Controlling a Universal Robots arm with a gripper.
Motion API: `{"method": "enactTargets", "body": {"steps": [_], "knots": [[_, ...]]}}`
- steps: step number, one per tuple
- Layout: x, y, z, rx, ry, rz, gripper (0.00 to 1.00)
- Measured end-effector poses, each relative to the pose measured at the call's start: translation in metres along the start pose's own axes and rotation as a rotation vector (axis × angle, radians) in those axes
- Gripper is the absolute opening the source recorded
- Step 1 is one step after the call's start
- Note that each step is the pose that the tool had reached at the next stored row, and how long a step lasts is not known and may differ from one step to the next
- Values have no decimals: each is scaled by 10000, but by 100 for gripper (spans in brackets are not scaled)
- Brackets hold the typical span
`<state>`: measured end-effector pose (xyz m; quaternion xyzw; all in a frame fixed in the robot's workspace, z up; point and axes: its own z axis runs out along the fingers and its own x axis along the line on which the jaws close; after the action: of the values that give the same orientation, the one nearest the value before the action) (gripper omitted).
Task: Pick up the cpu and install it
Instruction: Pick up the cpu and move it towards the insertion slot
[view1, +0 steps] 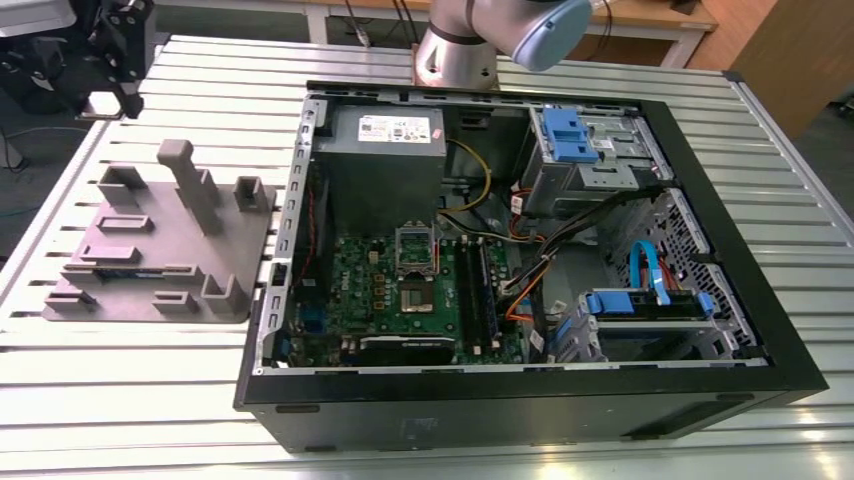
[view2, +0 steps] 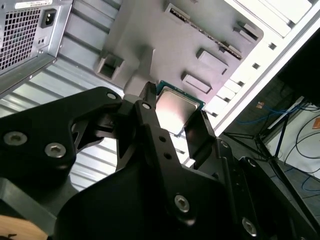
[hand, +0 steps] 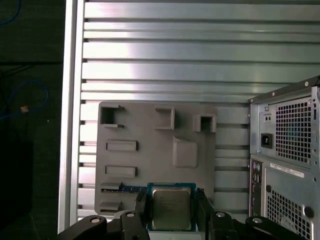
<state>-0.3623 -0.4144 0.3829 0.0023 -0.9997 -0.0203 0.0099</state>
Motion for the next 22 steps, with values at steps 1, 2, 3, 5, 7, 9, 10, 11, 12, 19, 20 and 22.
{"method": "enactTargets", "body": {"steps": [1, 2, 3, 5, 7, 9, 10, 11, 12, 19, 20, 22], "knots": [[-9, -3, 0, 0, 0, 18, 47], [-22, -5, 0, 0, 1, 31, 47], [-42, -5, 0, 0, 1, 38, 47], [-86, -5, 1, -1, 1, 47, 47], [-133, -6, 1, -1, 1, 51, 47], [-178, -6, 0, 0, 5, 56, 47], [-198, -6, 0, -1, 6, 59, 47], [-217, -7, 0, 0, 7, 61, 47], [-228, -7, 0, -1, 7, 62, 47], [-229, -7, 0, -1, 7, 63, 47], [-230, -7, 0, -1, 7, 63, 47], [-231, -7, 0, -1, 7, 63, 47]]}}
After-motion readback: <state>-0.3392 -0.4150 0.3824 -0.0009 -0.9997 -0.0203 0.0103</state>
